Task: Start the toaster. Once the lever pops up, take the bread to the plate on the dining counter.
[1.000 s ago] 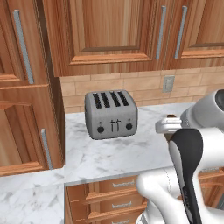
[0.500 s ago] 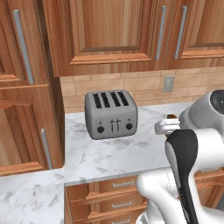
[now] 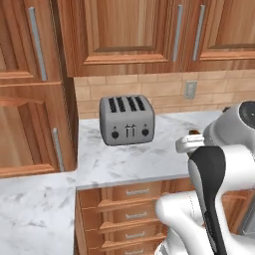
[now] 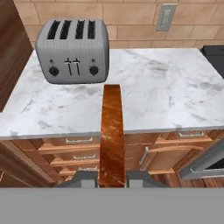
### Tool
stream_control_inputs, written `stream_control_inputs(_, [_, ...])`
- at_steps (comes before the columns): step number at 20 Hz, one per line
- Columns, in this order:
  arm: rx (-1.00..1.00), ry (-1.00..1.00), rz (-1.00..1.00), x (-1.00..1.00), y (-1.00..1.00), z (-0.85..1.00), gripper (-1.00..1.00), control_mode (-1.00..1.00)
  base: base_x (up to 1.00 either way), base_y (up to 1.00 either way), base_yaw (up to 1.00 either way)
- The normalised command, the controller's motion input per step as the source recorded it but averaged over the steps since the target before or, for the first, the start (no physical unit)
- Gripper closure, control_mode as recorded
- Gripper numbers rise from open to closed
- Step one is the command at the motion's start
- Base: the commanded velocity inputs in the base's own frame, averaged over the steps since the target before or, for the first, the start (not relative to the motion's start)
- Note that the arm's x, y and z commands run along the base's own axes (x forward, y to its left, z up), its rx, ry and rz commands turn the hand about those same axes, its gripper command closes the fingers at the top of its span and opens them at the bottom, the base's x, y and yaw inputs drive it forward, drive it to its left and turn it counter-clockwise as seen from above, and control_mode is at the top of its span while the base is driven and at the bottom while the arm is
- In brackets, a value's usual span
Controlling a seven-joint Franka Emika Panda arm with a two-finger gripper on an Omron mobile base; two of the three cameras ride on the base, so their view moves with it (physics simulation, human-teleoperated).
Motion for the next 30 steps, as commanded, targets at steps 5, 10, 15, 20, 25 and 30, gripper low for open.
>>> stream_control_inputs(5, [0.0, 0.0, 0.0, 0.0, 0.0, 0.0, 1.0, 1.0, -1.0, -0.28, 0.34])
stream_control_inputs(10, [0.0, 0.0, 0.0, 0.0, 0.0, 0.0, 1.0, 1.0, -0.95, -0.1, 0.6])
stream_control_inputs(15, [0.0, 0.0, 0.0, 0.0, 0.0, 0.0, 1.0, 1.0, -0.71, -0.16, 0.85])
stream_control_inputs(20, [0.0, 0.0, 0.0, 0.0, 0.0, 0.0, 1.0, 1.0, -0.58, -0.2, 0.92])
stream_control_inputs(25, [0.0, 0.0, 0.0, 0.0, 0.0, 0.0, 1.0, 1.0, -0.26, -0.01, 1.0])
stream_control_inputs(30, [0.0, 0.0, 0.0, 0.0, 0.0, 0.0, 1.0, 1.0, -0.11, 0.0, 1.0])
